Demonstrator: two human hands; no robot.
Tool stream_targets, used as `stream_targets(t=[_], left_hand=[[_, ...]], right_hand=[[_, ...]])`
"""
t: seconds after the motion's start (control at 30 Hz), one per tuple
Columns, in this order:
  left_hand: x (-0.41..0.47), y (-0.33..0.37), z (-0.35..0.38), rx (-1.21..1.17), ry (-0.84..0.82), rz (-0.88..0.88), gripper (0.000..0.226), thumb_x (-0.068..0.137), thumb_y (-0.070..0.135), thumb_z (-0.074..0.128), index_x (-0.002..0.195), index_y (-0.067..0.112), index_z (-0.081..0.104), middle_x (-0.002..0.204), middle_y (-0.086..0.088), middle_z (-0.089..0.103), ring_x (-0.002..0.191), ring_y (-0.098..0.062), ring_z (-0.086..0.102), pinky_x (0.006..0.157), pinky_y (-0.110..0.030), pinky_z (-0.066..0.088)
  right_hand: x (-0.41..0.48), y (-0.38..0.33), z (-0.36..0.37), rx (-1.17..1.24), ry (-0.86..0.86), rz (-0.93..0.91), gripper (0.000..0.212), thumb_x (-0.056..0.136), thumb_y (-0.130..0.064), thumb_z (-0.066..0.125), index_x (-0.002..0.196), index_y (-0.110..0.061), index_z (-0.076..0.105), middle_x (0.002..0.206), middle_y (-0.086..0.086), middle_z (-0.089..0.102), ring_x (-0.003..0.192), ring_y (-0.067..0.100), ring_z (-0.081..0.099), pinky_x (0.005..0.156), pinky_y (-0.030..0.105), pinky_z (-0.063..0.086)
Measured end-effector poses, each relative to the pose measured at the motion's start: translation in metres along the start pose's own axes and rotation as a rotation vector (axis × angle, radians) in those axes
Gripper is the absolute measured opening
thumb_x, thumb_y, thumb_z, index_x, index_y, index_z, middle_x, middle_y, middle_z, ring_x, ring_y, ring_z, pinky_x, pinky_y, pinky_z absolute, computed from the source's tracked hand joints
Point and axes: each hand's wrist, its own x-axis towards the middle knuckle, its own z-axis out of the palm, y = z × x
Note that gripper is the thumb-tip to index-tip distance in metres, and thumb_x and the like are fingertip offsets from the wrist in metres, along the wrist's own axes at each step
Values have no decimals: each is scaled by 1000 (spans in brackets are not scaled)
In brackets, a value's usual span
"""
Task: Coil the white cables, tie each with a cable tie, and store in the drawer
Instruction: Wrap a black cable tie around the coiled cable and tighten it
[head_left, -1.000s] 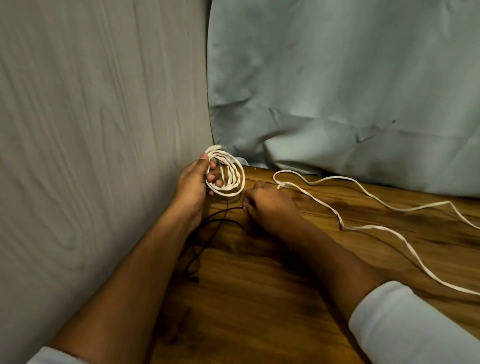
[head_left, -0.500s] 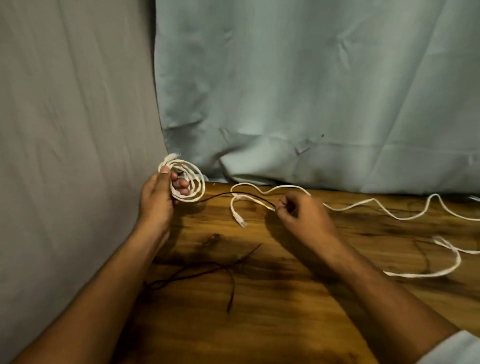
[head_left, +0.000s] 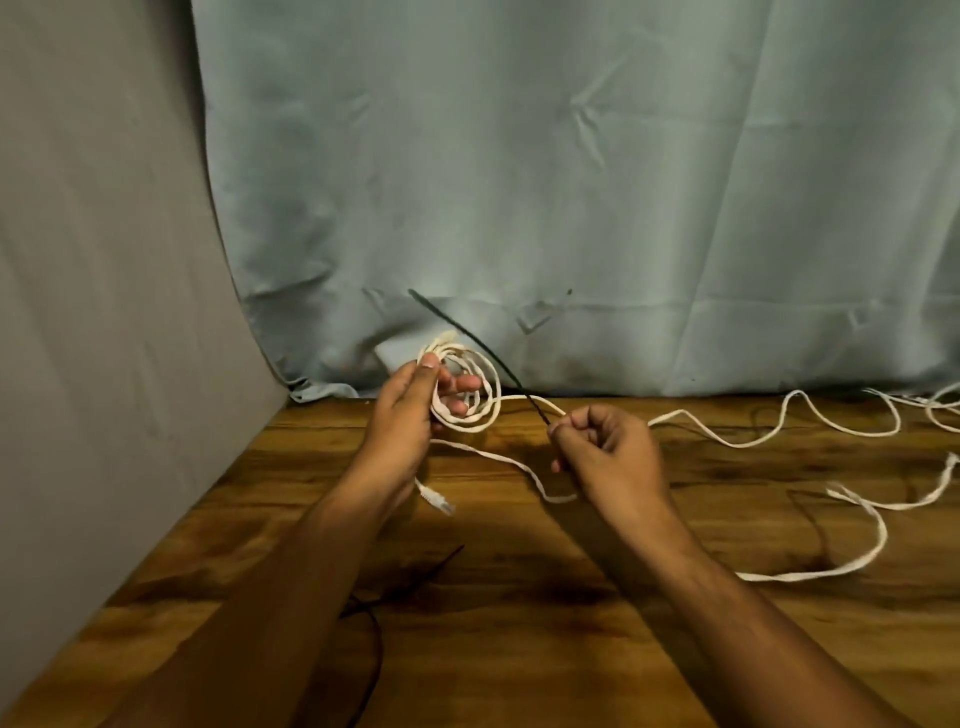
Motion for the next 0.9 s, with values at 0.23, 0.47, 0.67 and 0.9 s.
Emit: stream_targets(t=[0.23, 0.47, 0.67, 0.9], left_hand=[[23, -10, -16, 1, 157, 69, 29, 110, 27, 41, 96, 11, 61, 70, 3, 64, 59, -5, 62, 60, -24, 54], [31, -9, -31, 38, 147, 171, 33, 111, 29, 38, 88, 16, 58, 67, 4, 58, 62, -6, 59, 64, -23, 54], [25, -8, -25, 194, 28, 251, 33, 111, 33, 36, 94, 18, 60, 76, 2, 59, 74, -9, 59, 71, -26, 53], [20, -9, -19, 210, -46, 201, 33, 110, 34, 37, 94, 18, 61, 78, 0, 62, 82, -21, 60, 79, -41, 49]], right_hand=[[11, 6, -15, -214, 139, -85, 20, 84, -14, 74, 66, -15, 63, 52, -10, 53, 50, 7, 42, 52, 31, 36], [12, 7, -19, -433, 201, -19, 21, 84, -27, 75, 69, -16, 67, 57, 0, 64, 55, 19, 57, 55, 35, 47], [9, 1, -16, -381, 211, -2, 23, 86, -19, 75, 66, -13, 65, 53, -2, 59, 50, 13, 49, 52, 28, 38], [5, 1, -8, -178, 131, -5, 23, 89, -12, 73, 67, -13, 65, 49, -10, 53, 44, 0, 40, 44, 14, 34]])
